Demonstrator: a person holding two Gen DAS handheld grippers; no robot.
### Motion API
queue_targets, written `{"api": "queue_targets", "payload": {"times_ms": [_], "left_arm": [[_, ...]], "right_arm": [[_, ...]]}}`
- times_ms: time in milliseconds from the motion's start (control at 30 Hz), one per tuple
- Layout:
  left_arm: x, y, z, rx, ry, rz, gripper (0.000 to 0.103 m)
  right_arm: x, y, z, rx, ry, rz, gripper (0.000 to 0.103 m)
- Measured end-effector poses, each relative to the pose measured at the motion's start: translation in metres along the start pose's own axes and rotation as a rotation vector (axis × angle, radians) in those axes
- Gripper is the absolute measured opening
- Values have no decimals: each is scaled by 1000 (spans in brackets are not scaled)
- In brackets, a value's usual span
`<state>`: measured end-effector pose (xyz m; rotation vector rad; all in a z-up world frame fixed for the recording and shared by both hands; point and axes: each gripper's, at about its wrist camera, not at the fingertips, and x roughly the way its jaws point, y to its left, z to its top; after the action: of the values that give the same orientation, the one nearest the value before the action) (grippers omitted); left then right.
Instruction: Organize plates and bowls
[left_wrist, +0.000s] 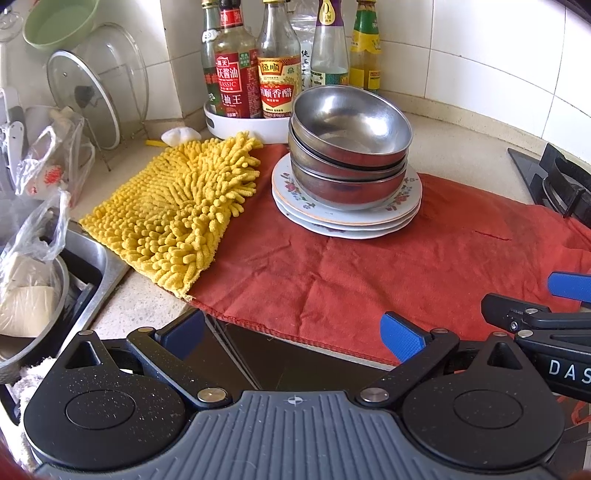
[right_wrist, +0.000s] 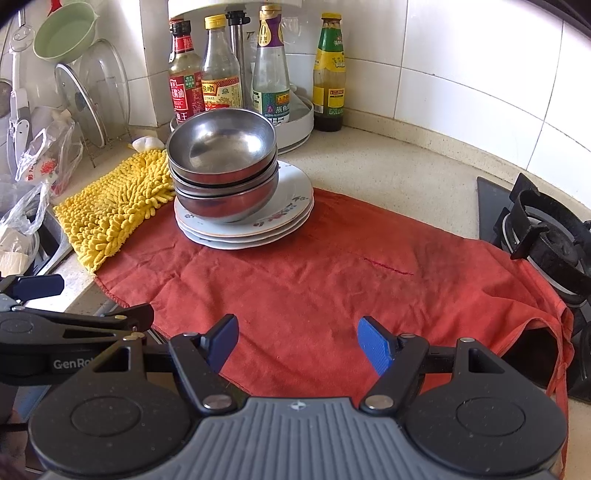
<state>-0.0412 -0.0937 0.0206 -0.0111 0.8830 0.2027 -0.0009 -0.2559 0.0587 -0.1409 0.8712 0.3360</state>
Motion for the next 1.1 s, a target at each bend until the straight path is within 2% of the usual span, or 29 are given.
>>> {"api": "queue_targets", "payload": {"times_ms": [433,567,667,733,900,1100], "left_arm": [[-2,5,0,-34,9,-36,102],[-5,5,-1,-51,-16,-48,102],[-3,7,1,-61,4,-65,103],[-5,8,0,-74,-19,-70,103],[-12,8,4,-93,-78,-36,102],[-15,4,11,-45,-112,17,103]], "right_arm": [[-7,0,2,-7,-36,17,68],[-8,-1,3,-7,-43,27,68],[-9,-1,3,-5,-53,32,68],[-11,-1,4,-5,-61,38,68],[-13,1,8,-26,-77,65,68],[-9,0,10,-36,-75,65,69]]}}
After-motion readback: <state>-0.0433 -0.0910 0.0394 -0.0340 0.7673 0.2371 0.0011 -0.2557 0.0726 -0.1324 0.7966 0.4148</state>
